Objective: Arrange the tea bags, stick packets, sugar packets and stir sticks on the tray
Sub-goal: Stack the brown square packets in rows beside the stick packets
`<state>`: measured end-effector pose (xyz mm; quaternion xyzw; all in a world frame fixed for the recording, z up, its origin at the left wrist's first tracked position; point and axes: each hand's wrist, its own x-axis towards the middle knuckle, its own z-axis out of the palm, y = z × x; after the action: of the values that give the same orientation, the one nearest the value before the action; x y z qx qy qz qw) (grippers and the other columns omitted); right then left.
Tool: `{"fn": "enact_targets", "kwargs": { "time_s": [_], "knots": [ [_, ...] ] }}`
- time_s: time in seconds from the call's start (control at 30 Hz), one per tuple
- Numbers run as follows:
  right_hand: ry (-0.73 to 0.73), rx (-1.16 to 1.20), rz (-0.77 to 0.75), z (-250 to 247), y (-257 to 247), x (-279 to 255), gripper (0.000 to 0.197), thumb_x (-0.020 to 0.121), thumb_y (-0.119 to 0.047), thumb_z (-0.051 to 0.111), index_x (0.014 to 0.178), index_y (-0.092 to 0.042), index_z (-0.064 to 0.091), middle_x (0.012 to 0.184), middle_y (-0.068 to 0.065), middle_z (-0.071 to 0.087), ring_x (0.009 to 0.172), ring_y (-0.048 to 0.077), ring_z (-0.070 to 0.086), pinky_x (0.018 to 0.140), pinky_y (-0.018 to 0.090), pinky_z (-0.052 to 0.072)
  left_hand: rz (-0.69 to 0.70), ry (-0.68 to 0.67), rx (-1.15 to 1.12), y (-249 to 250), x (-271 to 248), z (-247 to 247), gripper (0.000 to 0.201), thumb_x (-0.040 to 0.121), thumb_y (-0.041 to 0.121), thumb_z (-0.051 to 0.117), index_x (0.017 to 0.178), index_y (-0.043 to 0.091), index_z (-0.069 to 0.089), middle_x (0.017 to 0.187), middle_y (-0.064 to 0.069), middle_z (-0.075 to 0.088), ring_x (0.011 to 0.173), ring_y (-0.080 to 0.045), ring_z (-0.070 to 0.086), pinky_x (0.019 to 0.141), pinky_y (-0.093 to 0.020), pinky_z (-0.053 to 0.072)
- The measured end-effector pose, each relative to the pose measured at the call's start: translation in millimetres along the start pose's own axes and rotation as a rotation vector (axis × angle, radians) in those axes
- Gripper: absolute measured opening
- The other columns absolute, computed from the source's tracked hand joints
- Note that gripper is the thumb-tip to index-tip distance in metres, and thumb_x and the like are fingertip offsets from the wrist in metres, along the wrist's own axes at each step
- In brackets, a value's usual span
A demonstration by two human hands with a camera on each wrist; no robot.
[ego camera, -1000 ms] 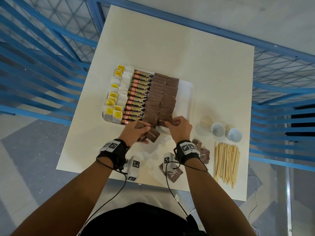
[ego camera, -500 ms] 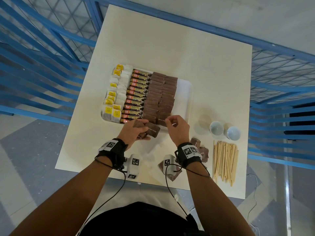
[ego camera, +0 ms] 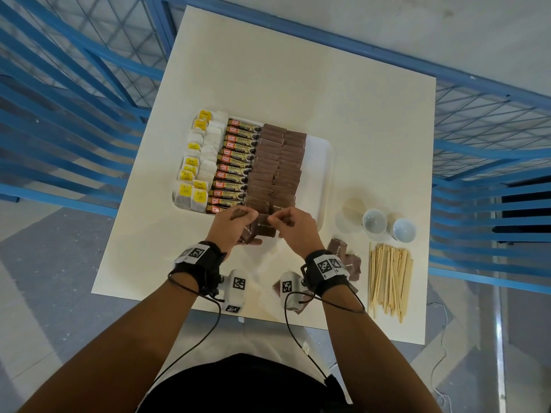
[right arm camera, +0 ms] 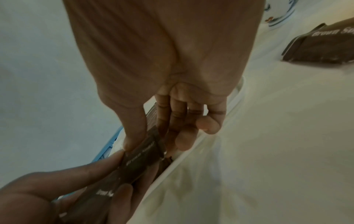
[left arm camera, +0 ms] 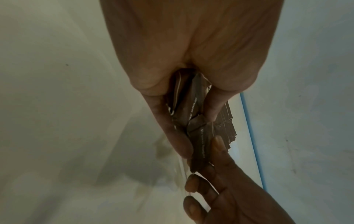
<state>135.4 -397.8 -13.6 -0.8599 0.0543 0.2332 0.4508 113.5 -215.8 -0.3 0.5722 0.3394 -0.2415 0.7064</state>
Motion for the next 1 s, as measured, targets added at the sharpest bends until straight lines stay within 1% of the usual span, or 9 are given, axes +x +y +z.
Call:
{"fn": "enact_targets", "kwargs": {
  "time_s": [0.13, 0.23, 0.33, 0.47, 0.53, 0.6, 0.7, 0.83, 1.0],
  "knots": [
    [-0.054, -0.037, -0.018, -0.8, 2.9, -3.3, 0.018, 0.085, -0.030, 0.079, 0.097, -0.018, 0.072, 0.086, -0.001, 0.072, 0.079, 0.018, 0.069, 0.078, 0.034, 0.059, 0.011, -0.001, 0.000, -2.7, -1.0, 0.6, 0.013, 0.099, 0.015, 0.065, 0.107, 0.006, 0.068, 0.112, -0.023, 0.069, 0.094, -0.042, 0.073, 0.077, -0.058, 0.062],
    [0.039, 0.007, 0.023, -7.9, 4.9, 0.3, 0.016, 0.085, -0.030, 0.079, 0.096, -0.020, 0.072, 0.089, -0.002, 0.072, 0.083, 0.018, 0.068, 0.079, 0.033, 0.058, -0.019, 0.004, -0.051, -4.6, -2.2, -2.1, 0.015, 0.100, 0.011, 0.061, 0.111, 0.002, 0.066, 0.108, -0.024, 0.072, 0.091, -0.042, 0.075, 0.071, -0.051, 0.063],
    [0.193, 0.001, 0.075, -16.6, 9.0, 5.7, 0.017, 0.087, -0.030, 0.076, 0.099, -0.019, 0.073, 0.089, -0.006, 0.071, 0.080, 0.009, 0.063, 0.072, 0.022, 0.050, -0.045, -0.020, -0.078, -5.7, -3.2, -7.1, 0.023, 0.094, -0.008, 0.055, 0.114, -0.001, 0.064, 0.104, -0.024, 0.071, 0.088, -0.040, 0.075, 0.072, -0.048, 0.063],
    [0.246, -0.067, 0.118, -16.6, 14.1, 9.3, 0.017, 0.087, -0.030, 0.076, 0.098, -0.018, 0.072, 0.084, -0.010, 0.067, 0.074, -0.002, 0.056, 0.062, 0.007, 0.037, -0.053, -0.086, -0.063, -8.0, -5.5, -10.3, 0.040, 0.085, -0.021, 0.052, 0.119, -0.002, 0.060, 0.109, -0.027, 0.069, 0.094, -0.041, 0.073, 0.081, -0.052, 0.062],
    [0.240, -0.074, 0.122, -12.0, 14.2, 10.6, 0.014, 0.086, -0.029, 0.077, 0.095, -0.019, 0.072, 0.083, -0.011, 0.066, 0.075, 0.001, 0.057, 0.064, 0.009, 0.039, -0.048, -0.107, -0.060, -9.6, -7.1, -11.9, 0.041, 0.087, -0.021, 0.051, 0.124, -0.003, 0.057, 0.112, -0.027, 0.069, 0.099, -0.044, 0.072, 0.085, -0.055, 0.060],
    [0.243, -0.080, 0.124, -6.4, 13.7, 12.2, 0.011, 0.084, -0.028, 0.079, 0.091, -0.023, 0.071, 0.089, -0.008, 0.067, 0.080, 0.008, 0.060, 0.070, 0.016, 0.045, -0.049, -0.120, -0.055, -11.3, -7.4, -14.6, 0.041, 0.091, -0.020, 0.049, 0.127, -0.002, 0.055, 0.114, -0.027, 0.069, 0.104, -0.047, 0.070, 0.091, -0.060, 0.057],
    [0.272, -0.076, 0.126, -0.6, 12.6, 13.5, 0.015, 0.081, -0.028, 0.082, 0.088, -0.025, 0.070, 0.086, -0.006, 0.068, 0.079, 0.010, 0.063, 0.073, 0.025, 0.053, -0.056, -0.124, -0.047, -13.4, -8.5, -17.3, 0.039, 0.093, -0.019, 0.047, 0.129, -0.004, 0.053, 0.115, -0.026, 0.069, 0.106, -0.048, 0.069, 0.091, -0.060, 0.056],
    [0.296, -0.032, 0.128, 2.6, 10.7, 13.6, 0.018, 0.079, -0.026, 0.084, 0.090, -0.021, 0.070, 0.078, -0.009, 0.068, 0.072, 0.006, 0.062, 0.067, 0.020, 0.053, -0.058, -0.143, -0.050, -14.7, -9.8, -20.1, 0.037, 0.095, -0.017, 0.050, 0.129, -0.005, 0.053, 0.113, -0.023, 0.071, 0.104, -0.044, 0.071, 0.084, -0.054, 0.061],
    [0.314, -0.020, 0.149, 3.2, 11.1, 14.4, 0.024, 0.079, -0.029, 0.085, 0.093, -0.018, 0.069, 0.077, -0.009, 0.068, 0.069, 0.001, 0.060, 0.060, 0.009, 0.045, -0.079, -0.170, -0.069, -13.3, -9.4, -20.9, 0.030, 0.095, -0.011, 0.057, 0.125, -0.009, 0.059, 0.118, -0.030, 0.069, 0.108, -0.043, 0.070, 0.084, -0.050, 0.062]
  ]
}}
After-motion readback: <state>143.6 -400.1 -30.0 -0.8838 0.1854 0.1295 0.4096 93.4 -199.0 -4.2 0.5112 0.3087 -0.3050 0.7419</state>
